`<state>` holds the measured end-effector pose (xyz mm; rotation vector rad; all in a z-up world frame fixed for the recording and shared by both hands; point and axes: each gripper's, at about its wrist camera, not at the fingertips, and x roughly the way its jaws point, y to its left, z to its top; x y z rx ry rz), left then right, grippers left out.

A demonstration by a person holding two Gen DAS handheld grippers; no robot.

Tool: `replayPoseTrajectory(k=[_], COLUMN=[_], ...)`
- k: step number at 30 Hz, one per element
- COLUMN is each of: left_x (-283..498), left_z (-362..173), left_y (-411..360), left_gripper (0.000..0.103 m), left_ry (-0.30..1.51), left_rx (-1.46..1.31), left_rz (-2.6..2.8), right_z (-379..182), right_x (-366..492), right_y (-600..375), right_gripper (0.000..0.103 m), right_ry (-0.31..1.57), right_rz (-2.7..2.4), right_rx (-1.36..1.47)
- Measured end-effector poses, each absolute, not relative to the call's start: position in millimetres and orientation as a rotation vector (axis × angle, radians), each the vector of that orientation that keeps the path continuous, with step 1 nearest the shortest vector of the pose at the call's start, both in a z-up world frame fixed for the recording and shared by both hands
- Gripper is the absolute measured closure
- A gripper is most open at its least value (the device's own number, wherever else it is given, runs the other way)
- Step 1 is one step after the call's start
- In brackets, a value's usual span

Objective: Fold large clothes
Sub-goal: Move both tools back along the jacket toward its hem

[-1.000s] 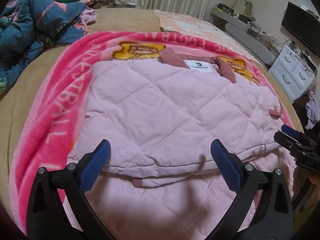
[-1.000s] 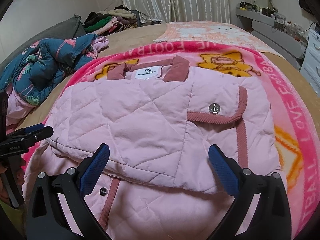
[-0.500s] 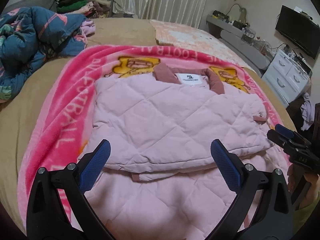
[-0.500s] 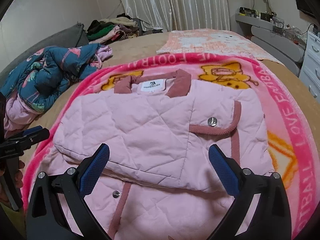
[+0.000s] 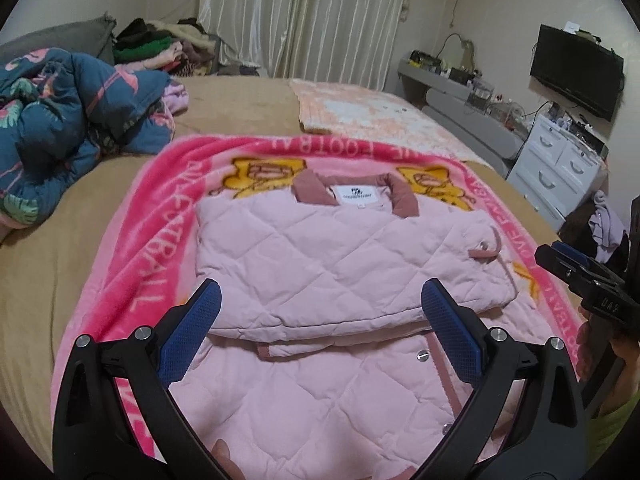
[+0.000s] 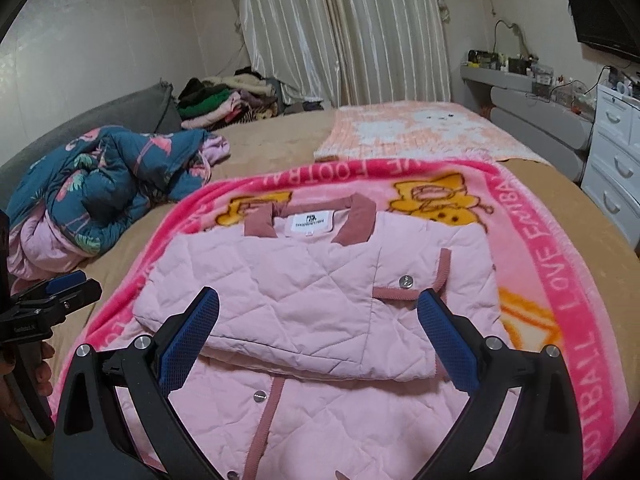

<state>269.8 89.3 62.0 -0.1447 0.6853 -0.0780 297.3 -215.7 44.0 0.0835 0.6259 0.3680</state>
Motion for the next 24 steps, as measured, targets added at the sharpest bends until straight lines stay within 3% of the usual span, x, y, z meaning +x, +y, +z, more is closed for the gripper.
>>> replayPoseTrajectory(k=[24], left_x=[173], left_z=[54], left_y=[62], left_gripper=[0.009], left_ry=[0.655], left_rx=[-0.128], left_rz=[-0.109], right_z=[50], right_x=[197], right_y=[-230], right_gripper=[0.004], right_ry=[0.576], right_rz=[0.360], right_rx=[0.064])
